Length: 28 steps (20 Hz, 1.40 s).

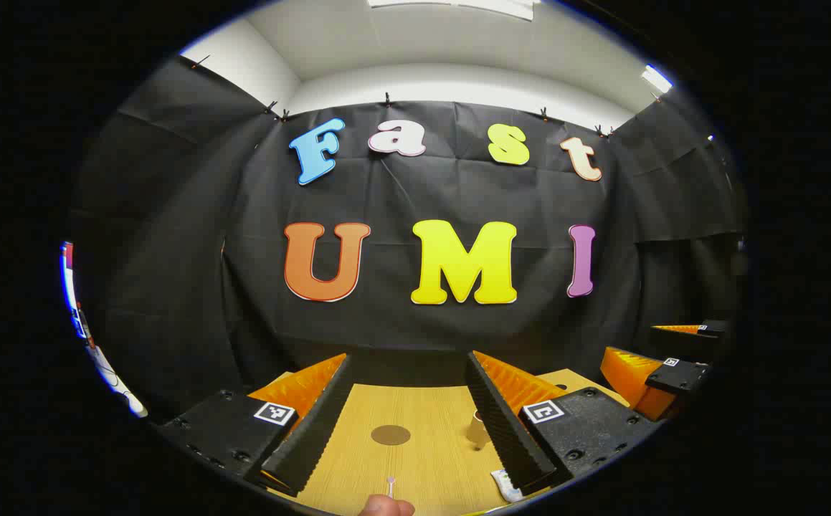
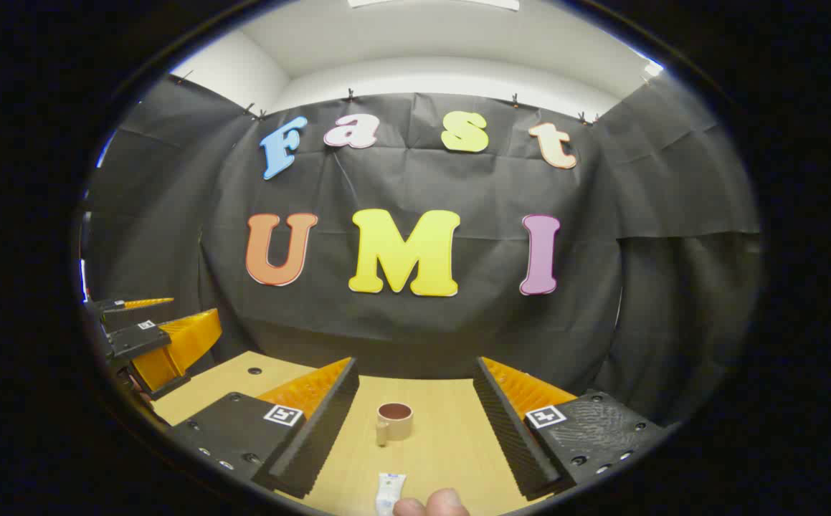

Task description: Put the toothbrush and toothpaste on the desktop into the cup, then pick up the cup and place it on the coaster on the desktop.

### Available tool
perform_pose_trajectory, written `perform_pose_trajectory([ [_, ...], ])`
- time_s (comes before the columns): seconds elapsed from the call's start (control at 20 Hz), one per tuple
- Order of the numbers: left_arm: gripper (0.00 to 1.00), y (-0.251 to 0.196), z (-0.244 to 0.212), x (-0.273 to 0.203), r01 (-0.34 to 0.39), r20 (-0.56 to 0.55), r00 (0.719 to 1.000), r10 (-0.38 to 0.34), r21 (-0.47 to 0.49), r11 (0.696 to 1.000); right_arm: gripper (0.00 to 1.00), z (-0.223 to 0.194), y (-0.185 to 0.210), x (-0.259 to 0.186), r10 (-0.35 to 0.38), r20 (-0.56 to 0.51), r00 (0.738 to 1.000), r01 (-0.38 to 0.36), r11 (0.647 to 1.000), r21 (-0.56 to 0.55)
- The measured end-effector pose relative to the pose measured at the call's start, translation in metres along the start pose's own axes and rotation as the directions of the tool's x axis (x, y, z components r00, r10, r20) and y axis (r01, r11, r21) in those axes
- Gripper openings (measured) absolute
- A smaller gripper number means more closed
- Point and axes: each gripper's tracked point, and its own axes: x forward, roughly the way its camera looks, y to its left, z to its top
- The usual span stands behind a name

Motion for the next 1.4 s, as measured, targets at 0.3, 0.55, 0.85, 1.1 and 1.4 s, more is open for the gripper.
perform_pose_trajectory([
  [0.3, 0.99, -0.008, -0.005, 0.020, -0.028, -0.007, 1.000, 0.028, 0.034, 0.999, 0.96, -0.007, -0.002, 0.031, 0.039, -0.020, 0.999, -0.039, 0.999, 0.012],
  [0.55, 0.99, -0.015, -0.013, 0.033, -0.042, -0.028, 0.999, 0.043, 0.034, 0.999, 0.96, -0.013, -0.008, 0.047, 0.063, -0.044, 0.997, -0.062, 0.997, 0.035],
  [0.85, 0.99, -0.019, -0.015, 0.041, -0.019, -0.031, 0.999, 0.020, 0.030, 0.999, 0.96, -0.017, -0.012, 0.052, 0.049, -0.061, 0.997, -0.048, 0.998, 0.031],
  [1.1, 0.99, -0.015, -0.019, 0.047, 0.012, -0.039, 0.999, -0.011, 0.024, 1.000, 0.96, -0.020, -0.012, 0.054, 0.017, -0.082, 0.996, -0.016, 1.000, 0.009],
  [1.4, 1.00, -0.005, -0.039, 0.046, 0.018, -0.104, 0.994, -0.019, -0.004, 1.000, 0.96, -0.033, 0.000, 0.054, 0.028, -0.136, 0.990, -0.030, 1.000, -0.010],
])
